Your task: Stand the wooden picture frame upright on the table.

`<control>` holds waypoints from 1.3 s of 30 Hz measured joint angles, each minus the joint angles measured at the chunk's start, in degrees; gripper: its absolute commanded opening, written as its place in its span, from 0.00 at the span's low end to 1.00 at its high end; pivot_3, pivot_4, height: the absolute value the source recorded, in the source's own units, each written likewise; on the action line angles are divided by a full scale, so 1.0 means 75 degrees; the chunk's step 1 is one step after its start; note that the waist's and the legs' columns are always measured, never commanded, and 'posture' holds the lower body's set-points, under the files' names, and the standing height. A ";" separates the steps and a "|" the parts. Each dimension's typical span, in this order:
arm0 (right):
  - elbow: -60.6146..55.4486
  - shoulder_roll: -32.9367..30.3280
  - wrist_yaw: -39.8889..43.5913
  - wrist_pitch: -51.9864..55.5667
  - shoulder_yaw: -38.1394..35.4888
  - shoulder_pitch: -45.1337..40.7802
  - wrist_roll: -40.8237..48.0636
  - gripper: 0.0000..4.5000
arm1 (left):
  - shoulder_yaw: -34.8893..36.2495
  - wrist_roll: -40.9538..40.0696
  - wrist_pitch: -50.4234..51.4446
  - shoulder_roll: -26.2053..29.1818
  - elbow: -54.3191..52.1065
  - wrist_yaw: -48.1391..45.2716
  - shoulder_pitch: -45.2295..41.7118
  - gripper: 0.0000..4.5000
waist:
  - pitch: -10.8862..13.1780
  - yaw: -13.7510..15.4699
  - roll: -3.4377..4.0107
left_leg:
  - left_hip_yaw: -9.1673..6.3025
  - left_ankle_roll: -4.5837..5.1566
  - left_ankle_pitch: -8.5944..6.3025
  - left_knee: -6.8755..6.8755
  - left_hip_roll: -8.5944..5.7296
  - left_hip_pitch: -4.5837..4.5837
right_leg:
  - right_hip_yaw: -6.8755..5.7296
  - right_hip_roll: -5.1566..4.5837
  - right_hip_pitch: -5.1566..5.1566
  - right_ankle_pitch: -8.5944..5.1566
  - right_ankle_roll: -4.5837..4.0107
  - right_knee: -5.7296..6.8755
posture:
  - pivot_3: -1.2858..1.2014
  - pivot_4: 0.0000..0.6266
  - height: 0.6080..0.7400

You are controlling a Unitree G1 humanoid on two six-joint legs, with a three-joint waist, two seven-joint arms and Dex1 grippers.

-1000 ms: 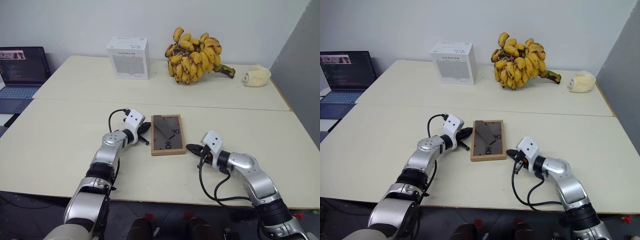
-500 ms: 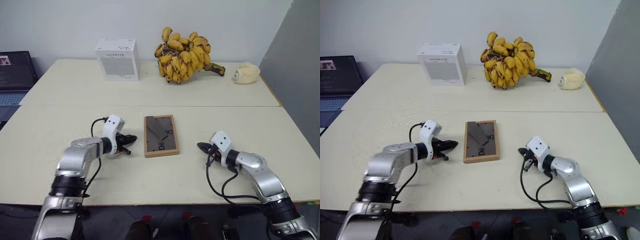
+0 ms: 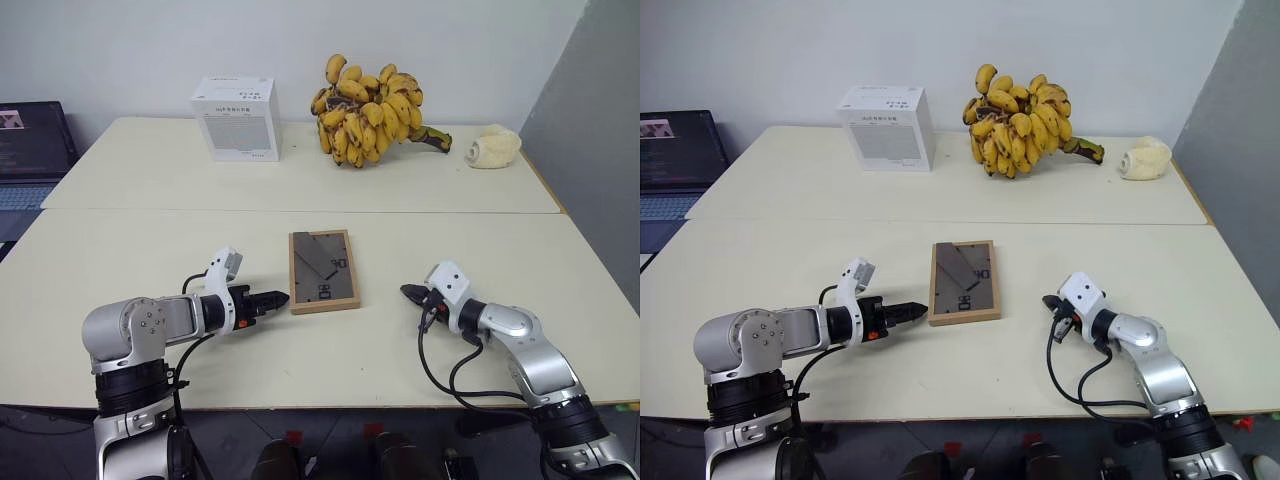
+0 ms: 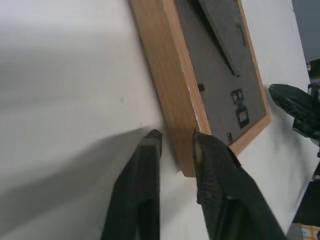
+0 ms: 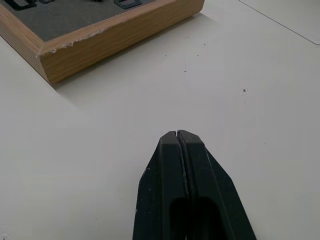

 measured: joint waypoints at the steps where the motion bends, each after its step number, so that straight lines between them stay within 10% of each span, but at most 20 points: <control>1: 0.0005 0.0000 -0.0001 0.0000 0.0000 -0.0002 -0.0008 0.00 | 0.0060 -0.0033 0.0001 -0.0002 0.0000 0.0011 0.0000 0.41 | 0.0000 0.0000 0.0000 | 0.0000 0.0000 0.0000 0.0000 0.0000 0.0000 | 0.0000 0.0000 0.0000 0.0000 0.0000 0.0000 | 0.52 0.24 1.00; 11: 0.0086 0.0000 0.0011 -0.0055 0.0014 -0.0021 -0.0090 0.00 | 0.0666 -0.0357 -0.0006 0.0072 0.0264 0.0167 -0.0112 0.89 | 0.0000 -0.0001 0.0000 | 0.0001 -0.0001 0.0000 0.0000 -0.0001 -0.0001 | 0.0001 -0.0002 0.0000 0.0000 0.0000 -0.0003 | 0.52 0.24 1.00; 39: 0.0536 0.0806 0.0056 -0.0482 0.0981 -0.0516 -0.0858 0.00 | -0.0319 -0.1147 -0.0549 0.0564 0.2552 -0.0642 -0.0565 0.89 | -0.0009 -0.0006 0.0008 | -0.0002 -0.0003 0.0002 0.0000 -0.0002 0.0016 | -0.0002 -0.0003 0.0014 -0.0006 0.0011 -0.0003 | 0.52 0.24 1.00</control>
